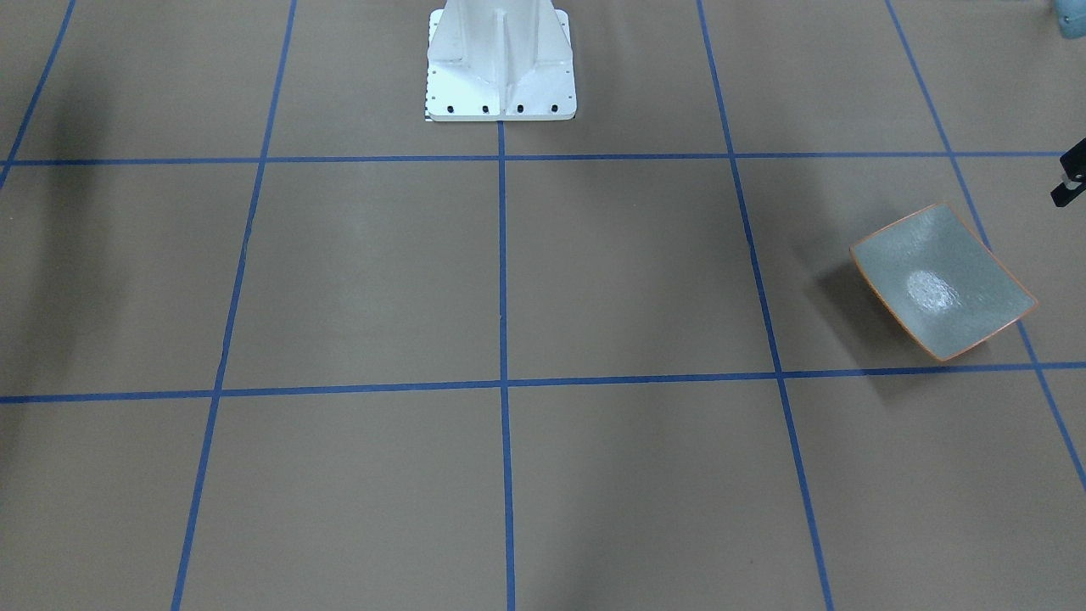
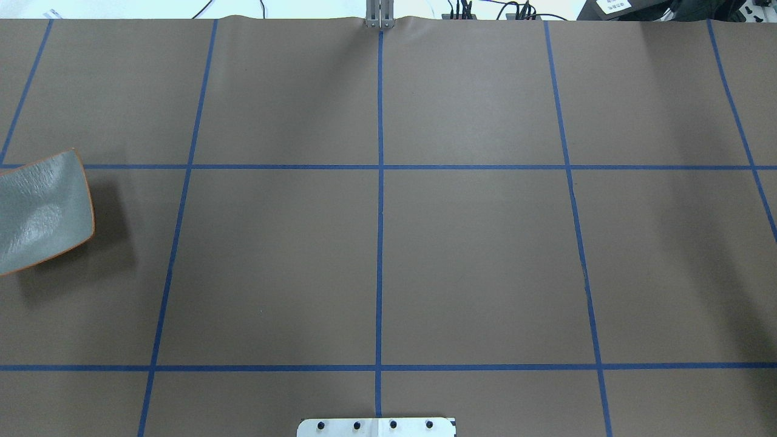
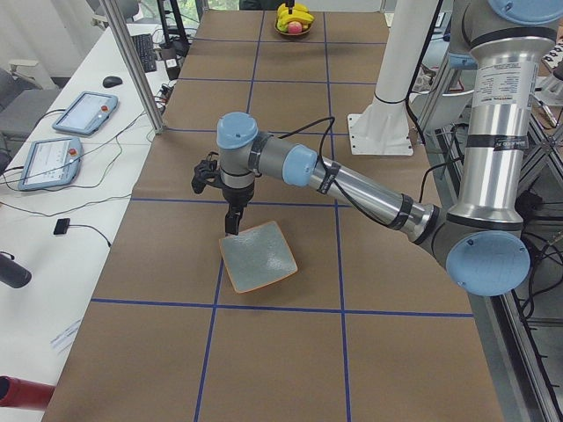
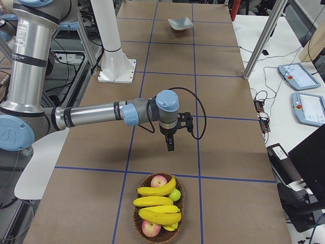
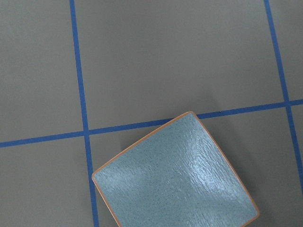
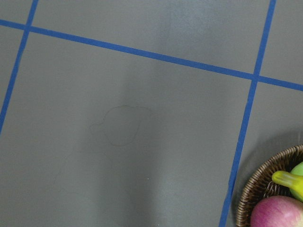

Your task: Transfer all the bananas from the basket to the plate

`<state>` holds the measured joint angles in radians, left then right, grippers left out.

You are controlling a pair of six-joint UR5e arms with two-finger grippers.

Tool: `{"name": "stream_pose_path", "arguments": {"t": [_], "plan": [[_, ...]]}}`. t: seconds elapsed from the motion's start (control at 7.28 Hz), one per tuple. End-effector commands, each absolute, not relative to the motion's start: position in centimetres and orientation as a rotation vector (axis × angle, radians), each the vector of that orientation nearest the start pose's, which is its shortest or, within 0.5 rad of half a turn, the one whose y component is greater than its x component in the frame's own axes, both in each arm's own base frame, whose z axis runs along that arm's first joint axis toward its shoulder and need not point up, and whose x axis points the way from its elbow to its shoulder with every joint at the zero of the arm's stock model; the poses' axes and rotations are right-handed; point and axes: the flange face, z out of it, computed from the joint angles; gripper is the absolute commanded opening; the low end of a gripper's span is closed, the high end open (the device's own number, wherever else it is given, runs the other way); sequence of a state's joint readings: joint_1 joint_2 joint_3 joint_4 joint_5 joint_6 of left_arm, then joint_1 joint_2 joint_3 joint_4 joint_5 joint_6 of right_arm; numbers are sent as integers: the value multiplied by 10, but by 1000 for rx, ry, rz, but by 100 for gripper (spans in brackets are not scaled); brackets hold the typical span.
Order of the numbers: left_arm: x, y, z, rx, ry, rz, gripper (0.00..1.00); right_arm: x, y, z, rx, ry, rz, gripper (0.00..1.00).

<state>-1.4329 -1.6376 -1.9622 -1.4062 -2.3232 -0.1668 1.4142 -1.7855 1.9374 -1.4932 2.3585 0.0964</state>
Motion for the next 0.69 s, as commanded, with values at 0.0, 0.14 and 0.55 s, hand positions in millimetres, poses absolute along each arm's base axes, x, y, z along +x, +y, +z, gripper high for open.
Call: {"name": "stream_pose_path", "arguments": {"t": [0.0, 0.14, 0.55], "plan": [[5, -498, 441, 179, 783, 94, 100, -3, -429, 573, 103, -800, -128, 100], [9, -494, 443, 173, 781, 101, 100, -2, -429, 572, 106, -800, -126, 100], [9, -498, 453, 153, 776, 93, 100, 4, -426, 580, 105, -782, -123, 100]]}}
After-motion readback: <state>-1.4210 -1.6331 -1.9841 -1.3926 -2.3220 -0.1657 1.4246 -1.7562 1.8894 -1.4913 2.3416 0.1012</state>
